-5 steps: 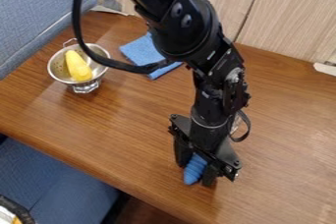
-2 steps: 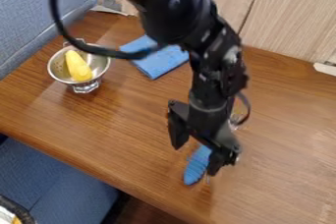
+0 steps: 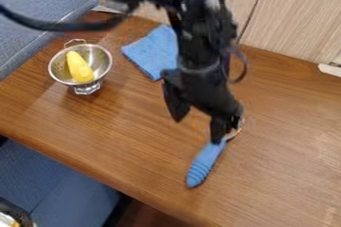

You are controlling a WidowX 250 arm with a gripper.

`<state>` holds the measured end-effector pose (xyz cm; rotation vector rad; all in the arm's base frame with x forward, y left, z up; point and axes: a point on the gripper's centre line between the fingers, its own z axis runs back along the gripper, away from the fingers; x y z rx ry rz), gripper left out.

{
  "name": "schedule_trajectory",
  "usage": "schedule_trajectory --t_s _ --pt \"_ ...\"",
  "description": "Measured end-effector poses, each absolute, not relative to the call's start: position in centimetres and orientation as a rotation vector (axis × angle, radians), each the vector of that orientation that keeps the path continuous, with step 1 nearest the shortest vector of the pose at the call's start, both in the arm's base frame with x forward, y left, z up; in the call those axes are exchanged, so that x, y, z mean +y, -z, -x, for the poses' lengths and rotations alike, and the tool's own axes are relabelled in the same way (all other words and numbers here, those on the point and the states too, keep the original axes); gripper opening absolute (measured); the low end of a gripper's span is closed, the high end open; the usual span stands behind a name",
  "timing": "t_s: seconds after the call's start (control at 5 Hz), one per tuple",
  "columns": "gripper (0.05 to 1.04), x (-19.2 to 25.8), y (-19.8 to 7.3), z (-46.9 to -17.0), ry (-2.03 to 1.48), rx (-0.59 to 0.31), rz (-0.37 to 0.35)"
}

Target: Move the blue fork to the bottom right side of the table

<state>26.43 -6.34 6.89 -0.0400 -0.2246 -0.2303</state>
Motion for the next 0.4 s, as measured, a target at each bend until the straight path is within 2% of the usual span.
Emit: schedule_trajectory --t_s 0.4 --pt "1.001 -6.4 -6.96 -26.45 0.237 -0.226 0.043"
